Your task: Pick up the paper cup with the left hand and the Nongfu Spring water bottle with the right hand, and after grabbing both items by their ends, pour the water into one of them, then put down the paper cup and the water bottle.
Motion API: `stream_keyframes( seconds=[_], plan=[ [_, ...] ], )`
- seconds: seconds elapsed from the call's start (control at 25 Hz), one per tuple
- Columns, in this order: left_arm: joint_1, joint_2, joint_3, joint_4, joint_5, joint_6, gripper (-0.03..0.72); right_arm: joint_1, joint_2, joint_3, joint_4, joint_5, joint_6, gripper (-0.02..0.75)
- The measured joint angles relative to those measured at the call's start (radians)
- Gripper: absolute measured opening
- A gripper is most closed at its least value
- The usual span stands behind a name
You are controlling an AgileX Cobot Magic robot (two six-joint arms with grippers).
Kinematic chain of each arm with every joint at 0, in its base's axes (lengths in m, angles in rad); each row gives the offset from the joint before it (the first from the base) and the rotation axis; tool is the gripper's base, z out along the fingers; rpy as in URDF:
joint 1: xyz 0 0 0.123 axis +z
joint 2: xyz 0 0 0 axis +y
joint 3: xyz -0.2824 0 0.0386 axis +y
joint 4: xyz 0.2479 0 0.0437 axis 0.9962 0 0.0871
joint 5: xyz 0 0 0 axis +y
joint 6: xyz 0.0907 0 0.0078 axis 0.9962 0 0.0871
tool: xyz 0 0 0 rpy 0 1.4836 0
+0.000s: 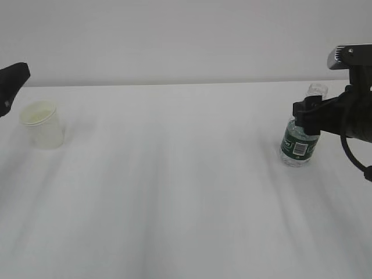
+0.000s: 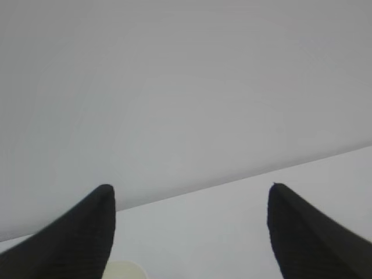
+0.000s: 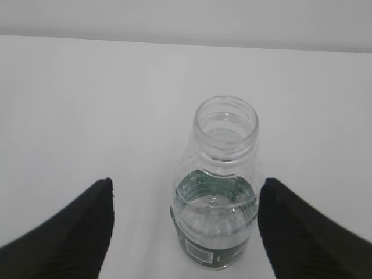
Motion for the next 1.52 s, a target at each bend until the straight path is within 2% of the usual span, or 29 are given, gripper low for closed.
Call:
stream_keyframes(
  seconds=[0.56, 0.96, 1.2, 1.52],
  plan=[
    [0.000, -0.291, 0.002, -0.006, 0.221, -0.087, 0.587, 0.000, -0.181, 0.002, 0.002, 0.156, -0.018, 0.575],
    [0.000, -0.587, 0.000, -0.006, 0.445, -0.119, 0.582, 0.000, -0.278, 0.004, 0.002, 0.259, -0.039, 0.576],
    [0.000, -0.736, -0.065, 0.033, 0.621, -0.122, 0.543, 0.000, -0.373, 0.006, 0.002, 0.318, -0.052, 0.575],
    [0.000, -0.875, -0.145, 0.036, 0.850, -0.124, 0.538, 0.000, -0.544, 0.006, -0.011, 0.406, -0.060, 0.576]
  ],
)
